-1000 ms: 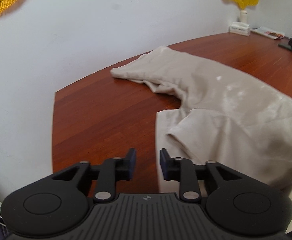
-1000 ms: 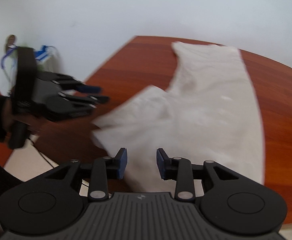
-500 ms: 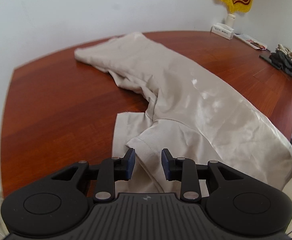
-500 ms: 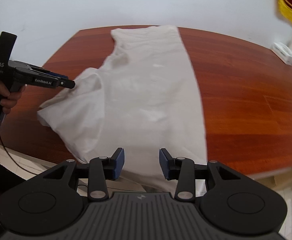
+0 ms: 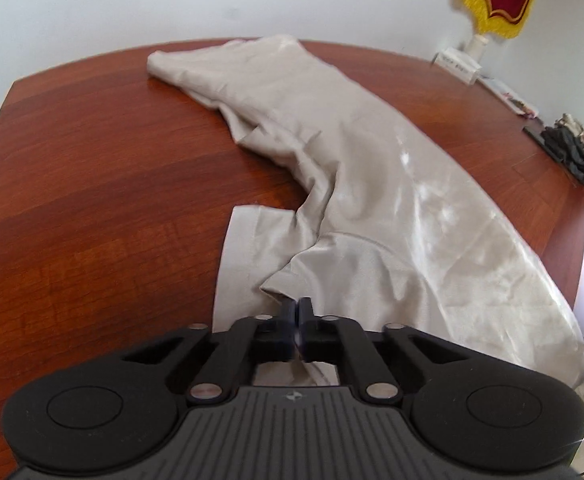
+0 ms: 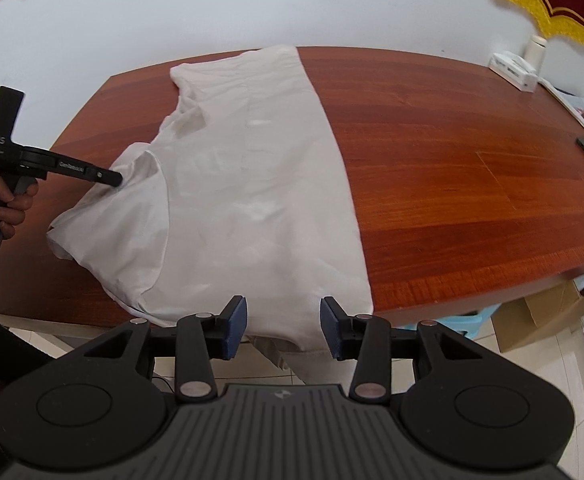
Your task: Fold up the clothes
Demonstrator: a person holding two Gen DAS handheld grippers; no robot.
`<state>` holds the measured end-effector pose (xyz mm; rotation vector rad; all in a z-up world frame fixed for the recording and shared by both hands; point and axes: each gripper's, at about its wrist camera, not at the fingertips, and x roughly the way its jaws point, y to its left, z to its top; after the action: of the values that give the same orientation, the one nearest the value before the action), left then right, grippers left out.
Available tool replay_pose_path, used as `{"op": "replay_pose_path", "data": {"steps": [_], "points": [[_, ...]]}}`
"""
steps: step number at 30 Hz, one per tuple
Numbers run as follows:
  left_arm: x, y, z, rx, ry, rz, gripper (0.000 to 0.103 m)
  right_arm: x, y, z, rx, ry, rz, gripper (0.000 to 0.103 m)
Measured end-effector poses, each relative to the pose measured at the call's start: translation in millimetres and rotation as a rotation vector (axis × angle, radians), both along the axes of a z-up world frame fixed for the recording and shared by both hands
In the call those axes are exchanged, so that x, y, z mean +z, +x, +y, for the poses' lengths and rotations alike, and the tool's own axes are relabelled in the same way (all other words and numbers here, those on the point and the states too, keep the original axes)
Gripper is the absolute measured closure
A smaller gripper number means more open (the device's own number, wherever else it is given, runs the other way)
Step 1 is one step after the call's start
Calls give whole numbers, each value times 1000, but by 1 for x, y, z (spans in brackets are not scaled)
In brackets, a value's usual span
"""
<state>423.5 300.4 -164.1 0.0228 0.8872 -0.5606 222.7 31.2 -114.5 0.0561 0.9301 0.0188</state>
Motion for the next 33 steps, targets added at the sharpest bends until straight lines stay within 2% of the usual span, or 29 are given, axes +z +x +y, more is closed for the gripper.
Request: {"op": "replay_pose_path", "data": {"steps": [7, 10, 14, 17, 20, 23, 25, 26, 27, 33], "points": [[40, 8, -1, 29, -19, -148, 102, 1, -1, -6, -26, -13, -6, 56], [47, 17, -7, 25, 25, -201, 102, 1, 1, -7, -29, -18, -9, 56], [35, 31, -16, 15, 111, -199, 101, -2, 3, -9, -28, -30, -8, 56], [31, 35, -17, 43, 165, -206, 99, -4, 3, -10, -26, -44, -6, 52], [34, 35, -10, 80, 173, -203, 90, -9, 1, -13, -21, -54, -3, 45], [39, 29, -2, 82, 175, -197, 90, -16, -3, -14, -11, -61, 10, 40], [42, 20, 0, 64, 172, -191, 88, -22, -6, -14, 1, -73, 16, 35], [42, 15, 0, 51, 171, -187, 80, -27, -8, -13, 8, -81, 21, 34], [43, 10, 0, 37, 170, -183, 77, -30, -10, -13, 12, -84, 24, 32], [40, -32, -12, -95, 180, -150, 76, -57, -17, -10, 32, -94, 45, 28]]}}
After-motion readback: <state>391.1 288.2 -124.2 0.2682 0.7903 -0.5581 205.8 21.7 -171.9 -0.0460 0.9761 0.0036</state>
